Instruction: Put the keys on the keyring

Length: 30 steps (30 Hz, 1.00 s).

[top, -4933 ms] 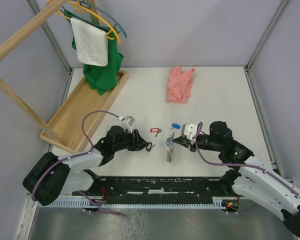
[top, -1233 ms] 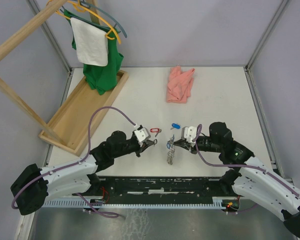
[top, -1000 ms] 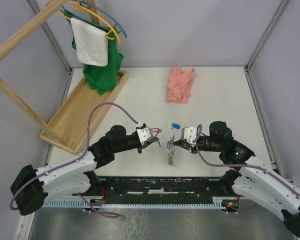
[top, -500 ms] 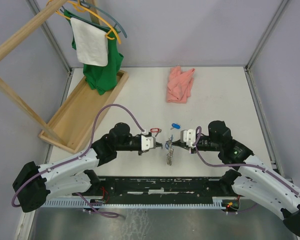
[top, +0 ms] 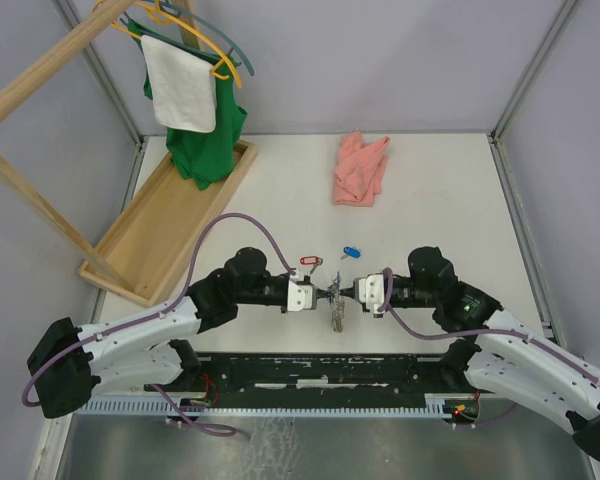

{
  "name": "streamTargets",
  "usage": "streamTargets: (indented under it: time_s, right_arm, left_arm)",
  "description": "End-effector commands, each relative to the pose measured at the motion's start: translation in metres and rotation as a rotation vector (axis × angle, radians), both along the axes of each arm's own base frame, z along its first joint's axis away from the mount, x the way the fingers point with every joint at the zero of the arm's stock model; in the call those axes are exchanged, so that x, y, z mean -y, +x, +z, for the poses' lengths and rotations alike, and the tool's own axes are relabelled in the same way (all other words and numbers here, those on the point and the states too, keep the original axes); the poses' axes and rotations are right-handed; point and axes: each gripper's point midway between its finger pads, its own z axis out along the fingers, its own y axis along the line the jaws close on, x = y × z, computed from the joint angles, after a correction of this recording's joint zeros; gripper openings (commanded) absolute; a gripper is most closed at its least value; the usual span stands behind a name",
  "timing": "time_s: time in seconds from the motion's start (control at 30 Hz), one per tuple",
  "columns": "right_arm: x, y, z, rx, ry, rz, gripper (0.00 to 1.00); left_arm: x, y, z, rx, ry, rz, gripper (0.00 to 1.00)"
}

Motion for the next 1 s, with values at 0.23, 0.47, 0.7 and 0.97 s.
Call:
streamTargets:
  time_s: [0.23,0.47,0.7,0.97]
  right_arm:
    - [-0.0056,0.0054,0.0045,0.142,-0.025,-0.002,0.01]
    - [-0.0053,0.004,0.0021,0.135,-0.036,0.001,0.01]
    - [-0.006,0.0001,0.001,0.124,-0.038,0.017,0.01]
    - [-0.0063,-0.0003,-0.0008,0.117,-0.044,0.019,0.01]
  left_arm:
    - [0.012,0.0043,0.0289,0.109,-0.062,-0.004,0.03]
    - [0.011,0.0055,0.031,0.117,-0.067,0.004,0.03]
    - [0.0072,0.0135,0.0297,0.121,-0.054,0.055,0.03]
    - [0.0058,0.0122,0.0295,0.121,-0.052,0.054,0.03]
